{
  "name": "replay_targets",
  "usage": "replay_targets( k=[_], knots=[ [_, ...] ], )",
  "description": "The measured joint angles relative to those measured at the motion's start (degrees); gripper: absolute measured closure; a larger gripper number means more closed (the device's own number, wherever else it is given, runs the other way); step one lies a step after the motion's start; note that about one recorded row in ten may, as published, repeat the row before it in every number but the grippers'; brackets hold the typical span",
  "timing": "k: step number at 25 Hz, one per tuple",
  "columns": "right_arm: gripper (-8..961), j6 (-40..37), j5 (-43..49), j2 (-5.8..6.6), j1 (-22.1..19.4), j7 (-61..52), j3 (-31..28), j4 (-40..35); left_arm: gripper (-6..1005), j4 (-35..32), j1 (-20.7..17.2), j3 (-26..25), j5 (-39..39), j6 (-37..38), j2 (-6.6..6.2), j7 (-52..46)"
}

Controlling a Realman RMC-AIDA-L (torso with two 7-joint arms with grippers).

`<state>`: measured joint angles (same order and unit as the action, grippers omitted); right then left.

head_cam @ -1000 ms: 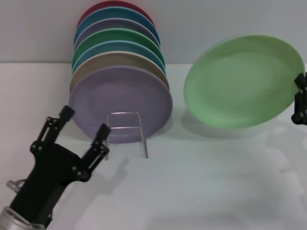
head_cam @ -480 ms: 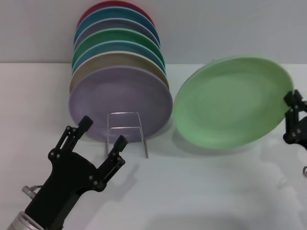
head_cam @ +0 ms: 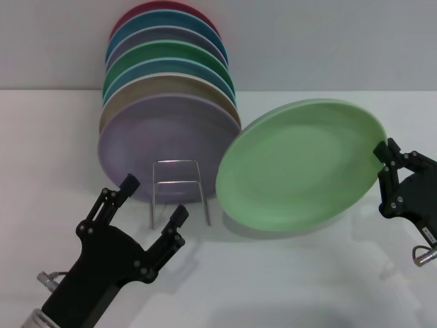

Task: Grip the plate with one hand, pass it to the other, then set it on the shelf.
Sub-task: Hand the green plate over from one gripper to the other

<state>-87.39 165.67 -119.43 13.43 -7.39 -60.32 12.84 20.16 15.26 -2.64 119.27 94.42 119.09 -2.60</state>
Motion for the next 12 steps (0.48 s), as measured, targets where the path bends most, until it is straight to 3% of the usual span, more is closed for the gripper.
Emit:
replay_targets(
  k=[8, 12],
  knots=[
    [935, -0.8, -0.4, -0.32, -1.1, 0.1, -0.6, 0.8, 242, 4.5, 0.0, 0.5, 0.0, -4.0, 0.00, 6.9],
    [936, 1.9, -1.9, -0.41, -4.3, 0.5, 1.2, 6.5, 244, 5.2, 0.2, 0.3, 0.0, -5.1, 0.00, 7.9]
  ],
)
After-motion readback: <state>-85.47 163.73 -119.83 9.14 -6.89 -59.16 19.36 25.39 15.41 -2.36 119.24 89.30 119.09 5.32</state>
